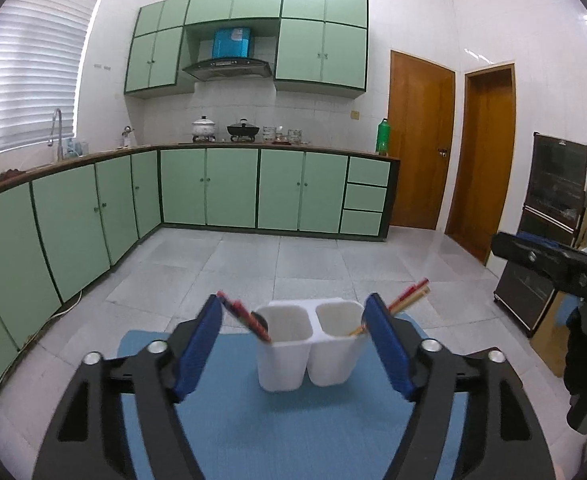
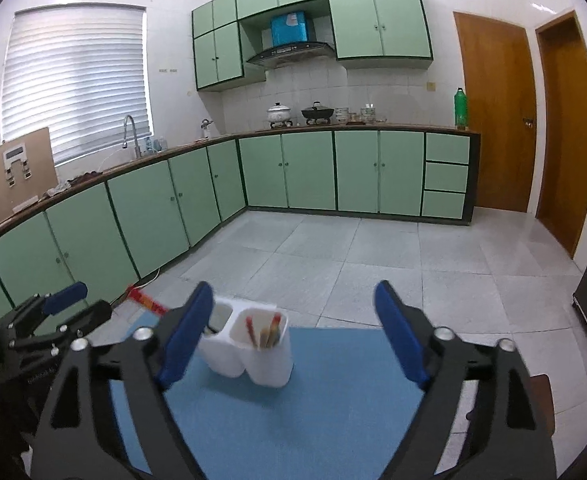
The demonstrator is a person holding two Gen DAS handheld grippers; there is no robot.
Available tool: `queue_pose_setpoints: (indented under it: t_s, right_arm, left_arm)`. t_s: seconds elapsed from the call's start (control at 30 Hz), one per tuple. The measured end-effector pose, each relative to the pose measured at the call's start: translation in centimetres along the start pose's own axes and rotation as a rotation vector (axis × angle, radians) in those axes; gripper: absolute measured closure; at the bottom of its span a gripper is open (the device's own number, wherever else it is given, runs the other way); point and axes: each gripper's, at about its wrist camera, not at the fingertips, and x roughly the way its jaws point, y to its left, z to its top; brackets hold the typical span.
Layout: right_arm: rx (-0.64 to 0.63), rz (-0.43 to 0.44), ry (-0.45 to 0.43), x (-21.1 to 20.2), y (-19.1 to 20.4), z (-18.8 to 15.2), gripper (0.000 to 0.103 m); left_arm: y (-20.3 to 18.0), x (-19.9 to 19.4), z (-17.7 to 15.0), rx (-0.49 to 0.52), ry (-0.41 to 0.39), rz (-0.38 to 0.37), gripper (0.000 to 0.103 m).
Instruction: Organize utensils
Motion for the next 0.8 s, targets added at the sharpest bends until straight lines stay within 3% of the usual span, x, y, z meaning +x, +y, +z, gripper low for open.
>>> queue_pose_setpoints:
  t_s: [0.07,0.33,0.8]
  right_arm:
    - [-0.025,0.019,-0.005,-1.5,0.6,-1.1,0.009]
    - [0.008,0.075,-0.006,-6.2,2.0,-5.3,0.006]
    - [0.005,0.058,0.012,-12.3,3.9,-9.9,0.006]
  left_arm:
    - [-0.3,-1.6,-0.7,0.002,-0.010,-0.003,0.018]
    - [-1.5,-6.7,-2.6,0.024,-0.042,-0.007,0.009]
    - [-2.7,-12.2,-5.4,0.013,-0.007,0.003,0.006]
